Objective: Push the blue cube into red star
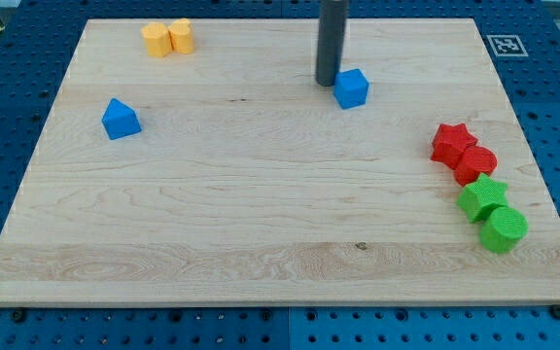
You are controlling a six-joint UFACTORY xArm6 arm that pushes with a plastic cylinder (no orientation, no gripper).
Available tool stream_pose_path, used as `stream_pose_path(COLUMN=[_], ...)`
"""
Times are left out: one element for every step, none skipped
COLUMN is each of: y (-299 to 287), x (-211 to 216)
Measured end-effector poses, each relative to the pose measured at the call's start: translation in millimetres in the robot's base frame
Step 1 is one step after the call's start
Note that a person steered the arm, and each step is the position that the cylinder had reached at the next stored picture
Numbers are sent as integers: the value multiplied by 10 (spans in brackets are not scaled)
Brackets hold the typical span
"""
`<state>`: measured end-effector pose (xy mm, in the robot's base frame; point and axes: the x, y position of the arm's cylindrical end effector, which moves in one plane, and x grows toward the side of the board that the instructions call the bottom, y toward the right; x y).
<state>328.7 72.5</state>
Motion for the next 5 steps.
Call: stream_pose_path(y=[235, 153, 111, 261, 458], x=[123, 239, 321, 377, 441])
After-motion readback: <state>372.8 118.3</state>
